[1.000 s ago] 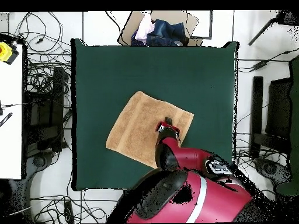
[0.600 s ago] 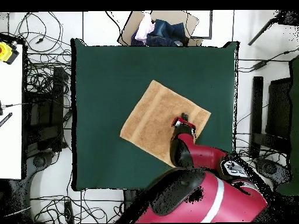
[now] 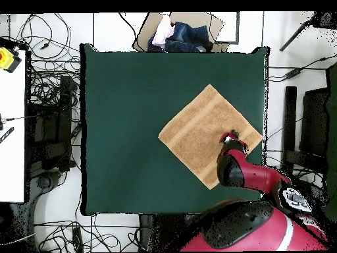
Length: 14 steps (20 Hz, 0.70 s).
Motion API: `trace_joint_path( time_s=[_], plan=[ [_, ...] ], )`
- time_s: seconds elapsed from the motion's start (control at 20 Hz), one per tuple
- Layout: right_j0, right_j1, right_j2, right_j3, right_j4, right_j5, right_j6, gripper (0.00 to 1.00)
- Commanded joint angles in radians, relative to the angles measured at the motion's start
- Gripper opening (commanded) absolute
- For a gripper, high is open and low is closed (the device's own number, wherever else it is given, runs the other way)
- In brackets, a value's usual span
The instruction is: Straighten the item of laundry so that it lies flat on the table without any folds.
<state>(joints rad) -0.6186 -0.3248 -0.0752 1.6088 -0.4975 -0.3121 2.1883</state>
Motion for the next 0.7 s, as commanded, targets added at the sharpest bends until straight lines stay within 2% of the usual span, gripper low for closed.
trace_joint_path(
  time_s=[0.05, 0.15, 0.25, 0.45, 0.7],
  plan=[
    [-0.036, -0.089, 0.083, 0.066, -0.046, 0.267, -0.011, 0.00],
    [-0.041, -0.148, 0.131, 0.138, -0.029, 0.315, 0.002, 0.00],
    [-0.039, -0.167, 0.164, 0.180, -0.016, 0.311, 0.031, 0.00],
    [-0.007, -0.172, 0.177, 0.220, 0.011, 0.268, 0.093, 0.00],
    [-0.007, -0.192, 0.202, 0.241, 0.015, 0.260, 0.099, 0.00]
  ],
)
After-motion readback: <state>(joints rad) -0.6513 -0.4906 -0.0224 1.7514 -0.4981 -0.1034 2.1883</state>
